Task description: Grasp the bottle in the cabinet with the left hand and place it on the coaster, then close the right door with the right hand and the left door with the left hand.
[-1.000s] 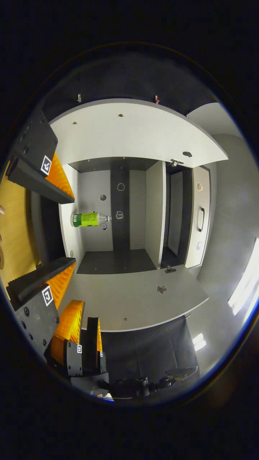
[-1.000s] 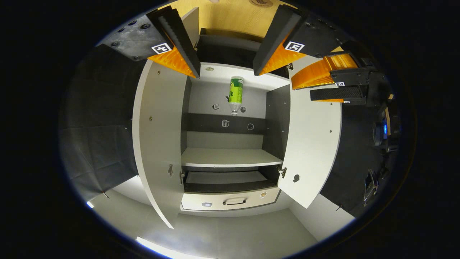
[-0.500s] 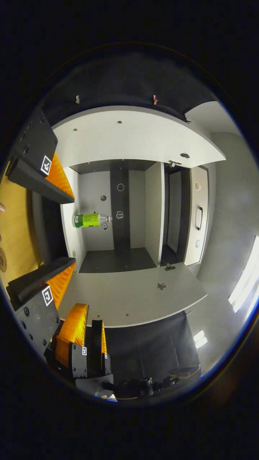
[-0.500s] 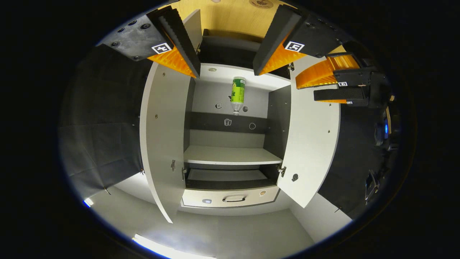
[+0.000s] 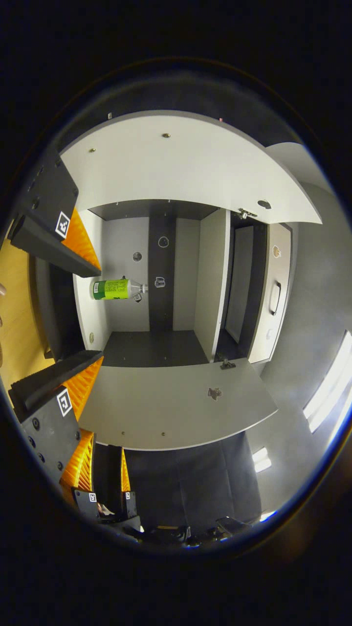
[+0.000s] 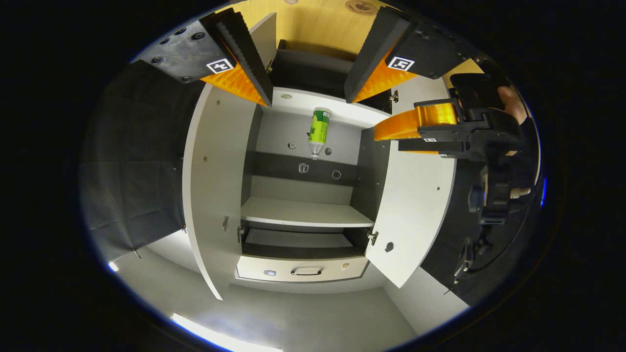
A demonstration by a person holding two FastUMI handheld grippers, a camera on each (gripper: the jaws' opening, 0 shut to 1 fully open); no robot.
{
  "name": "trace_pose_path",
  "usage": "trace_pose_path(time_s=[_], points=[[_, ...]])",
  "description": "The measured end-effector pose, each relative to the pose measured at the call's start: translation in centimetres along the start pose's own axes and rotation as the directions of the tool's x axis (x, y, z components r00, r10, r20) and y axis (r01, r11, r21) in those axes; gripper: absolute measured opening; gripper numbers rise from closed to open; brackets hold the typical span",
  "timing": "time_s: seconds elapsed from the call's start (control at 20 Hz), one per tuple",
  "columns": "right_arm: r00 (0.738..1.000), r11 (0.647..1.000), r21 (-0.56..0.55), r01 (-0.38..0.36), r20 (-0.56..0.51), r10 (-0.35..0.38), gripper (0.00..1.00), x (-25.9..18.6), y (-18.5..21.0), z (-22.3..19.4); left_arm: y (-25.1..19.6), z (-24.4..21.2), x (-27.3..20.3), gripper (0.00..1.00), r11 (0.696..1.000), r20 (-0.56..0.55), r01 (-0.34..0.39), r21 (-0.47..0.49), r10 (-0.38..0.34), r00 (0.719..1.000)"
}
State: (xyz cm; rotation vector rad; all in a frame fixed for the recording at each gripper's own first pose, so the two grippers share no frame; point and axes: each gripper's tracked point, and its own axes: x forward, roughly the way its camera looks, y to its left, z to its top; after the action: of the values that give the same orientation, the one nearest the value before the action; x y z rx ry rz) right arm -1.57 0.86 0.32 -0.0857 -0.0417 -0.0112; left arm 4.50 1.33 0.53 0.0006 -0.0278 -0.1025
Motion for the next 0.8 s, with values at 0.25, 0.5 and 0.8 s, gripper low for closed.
trace_pose_path(time_s=[0.25, 0.5, 0.8], points=[[0.999, 0.999, 0.004, -0.035, 0.003, 0.035, 0.98, 3.8, -0.6, -0.9, 1.7, 0.0, 7.1, 0.95, 0.999, 0.012, -0.003, 0.045, 0.003, 1.0], [0.998, 0.998, -0.018, -0.059, -0.013, 0.059, 0.98, 6.5, -1.2, -2.3, 2.9, -1.3, 15.4, 0.93, 0.996, 0.007, 0.001, 0.09, -0.002, 1.0], [0.994, 0.994, 0.019, -0.108, -0.024, 0.108, 0.98, 9.3, -1.1, -3.6, 3.9, -4.7, 22.2, 0.93, 1.0, -0.021, -0.004, 0.029, 0.004, 1.0]])
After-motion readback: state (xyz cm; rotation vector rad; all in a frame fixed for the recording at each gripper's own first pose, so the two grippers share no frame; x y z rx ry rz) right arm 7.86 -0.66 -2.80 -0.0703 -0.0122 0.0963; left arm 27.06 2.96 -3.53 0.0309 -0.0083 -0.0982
